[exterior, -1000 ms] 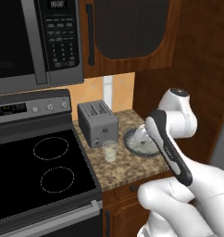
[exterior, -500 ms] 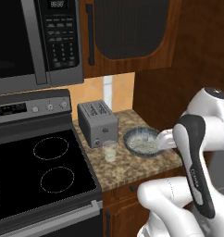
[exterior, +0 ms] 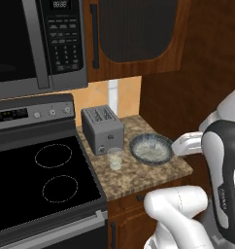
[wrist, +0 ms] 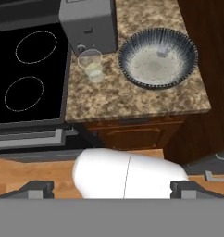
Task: Grab a lemon wedge from the fridge and one ice cube from the ice bowl, and put them in the glass of lemonade.
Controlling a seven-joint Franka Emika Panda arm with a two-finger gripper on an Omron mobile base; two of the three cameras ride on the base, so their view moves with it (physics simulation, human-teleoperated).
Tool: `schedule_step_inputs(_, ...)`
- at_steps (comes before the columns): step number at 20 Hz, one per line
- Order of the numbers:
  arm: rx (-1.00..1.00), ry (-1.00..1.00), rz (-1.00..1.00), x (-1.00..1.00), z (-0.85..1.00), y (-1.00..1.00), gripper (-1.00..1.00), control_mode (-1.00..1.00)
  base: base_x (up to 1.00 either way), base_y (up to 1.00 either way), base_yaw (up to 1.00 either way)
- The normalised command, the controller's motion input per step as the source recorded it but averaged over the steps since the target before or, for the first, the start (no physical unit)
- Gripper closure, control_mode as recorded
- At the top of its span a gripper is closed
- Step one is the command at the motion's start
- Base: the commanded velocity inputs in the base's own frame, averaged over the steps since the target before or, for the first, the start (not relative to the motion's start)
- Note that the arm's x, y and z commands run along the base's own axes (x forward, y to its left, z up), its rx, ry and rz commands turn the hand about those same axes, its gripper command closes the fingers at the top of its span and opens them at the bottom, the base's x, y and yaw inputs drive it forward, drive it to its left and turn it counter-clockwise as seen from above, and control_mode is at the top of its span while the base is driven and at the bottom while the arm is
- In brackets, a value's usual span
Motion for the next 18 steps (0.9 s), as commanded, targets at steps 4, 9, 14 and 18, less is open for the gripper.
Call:
schedule_step_inputs(4,0.08,-0.12,0.00,-0.59,0.06,-0.16,-1.00,-1.00,0.00,0.00,0.00)
schedule_step_inputs(9,0.00,-0.03,0.01,-0.07,0.00,0.00,-1.00,-1.00,0.00,0.00,0.00)
schedule_step_inputs(14,0.00,0.00,0.00,0.00,0.00,0.00,-1.00,1.00,-0.26,-0.10,-0.04)
schedule_step_inputs(18,0.00,0.00,0.00,0.00,0.00,0.00,-1.00,1.00,-1.00,-0.50,-0.33)
